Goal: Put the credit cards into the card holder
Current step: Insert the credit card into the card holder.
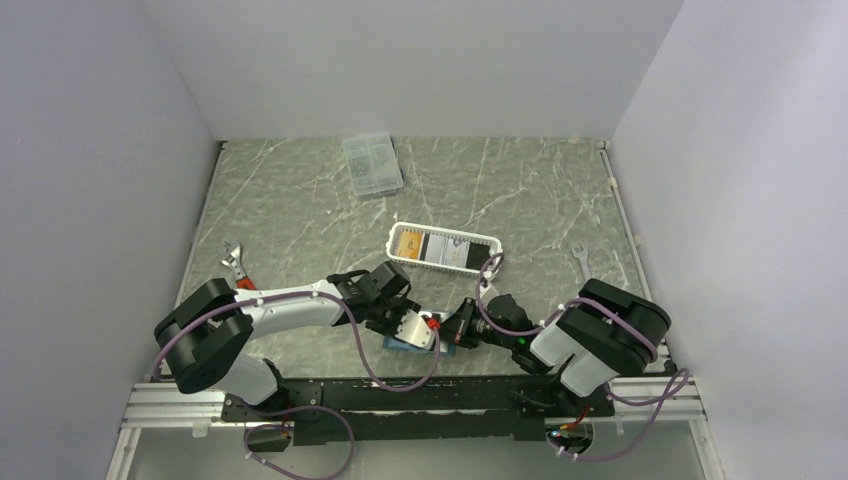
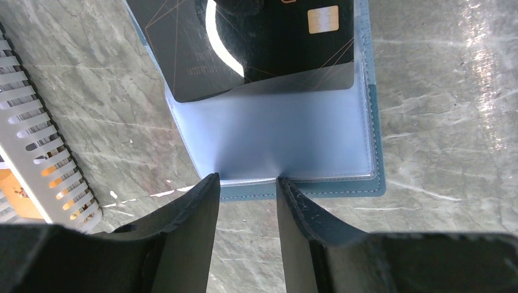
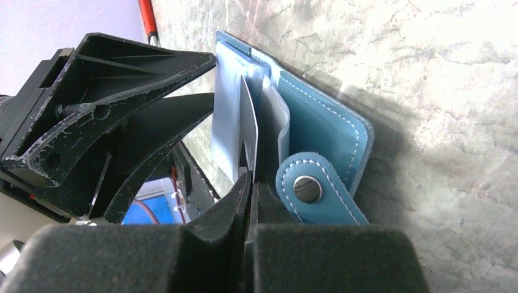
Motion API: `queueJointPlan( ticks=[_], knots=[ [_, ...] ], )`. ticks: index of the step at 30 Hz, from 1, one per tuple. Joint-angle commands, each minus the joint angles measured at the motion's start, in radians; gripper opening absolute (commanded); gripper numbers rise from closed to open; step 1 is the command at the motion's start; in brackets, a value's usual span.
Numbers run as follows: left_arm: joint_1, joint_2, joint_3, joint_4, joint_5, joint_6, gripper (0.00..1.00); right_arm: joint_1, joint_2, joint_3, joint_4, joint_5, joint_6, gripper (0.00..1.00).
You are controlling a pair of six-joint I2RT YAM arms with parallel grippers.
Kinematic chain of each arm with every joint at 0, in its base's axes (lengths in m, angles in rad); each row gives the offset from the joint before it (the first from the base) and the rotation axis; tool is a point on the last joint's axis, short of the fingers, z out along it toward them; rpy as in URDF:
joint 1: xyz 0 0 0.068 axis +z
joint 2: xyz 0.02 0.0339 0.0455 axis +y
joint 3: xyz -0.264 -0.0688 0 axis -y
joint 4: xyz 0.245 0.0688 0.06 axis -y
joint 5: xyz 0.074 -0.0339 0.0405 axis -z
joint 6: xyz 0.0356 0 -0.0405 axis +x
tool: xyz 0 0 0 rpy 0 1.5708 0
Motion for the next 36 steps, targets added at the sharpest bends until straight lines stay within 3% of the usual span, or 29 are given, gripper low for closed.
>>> queueJointPlan(
  ticks=[1, 12, 21, 36],
  knots=[
    [0.005, 0.077, -0.060, -0.020, -0.075, 0.011, 0.44, -0.007, -0.009, 0.023, -0.118, -0.039, -0.062, 0.00],
    [0.004, 0.073, -0.061, -0.021, -0.078, 0.006, 0.44, -0.028, -0.022, 0.067, -0.237, -0.088, -0.101, 0.00],
    [0.002, 0.075, -0.060, -0.024, -0.083, 0.001, 0.44, -0.025, -0.155, 0.019, -0.355, -0.016, -0.081, 0.00],
    [-0.001, 0.072, -0.062, -0.019, -0.088, 0.001, 0.44, -0.015, -0.032, 0.052, -0.283, -0.061, -0.075, 0.00]
  ],
)
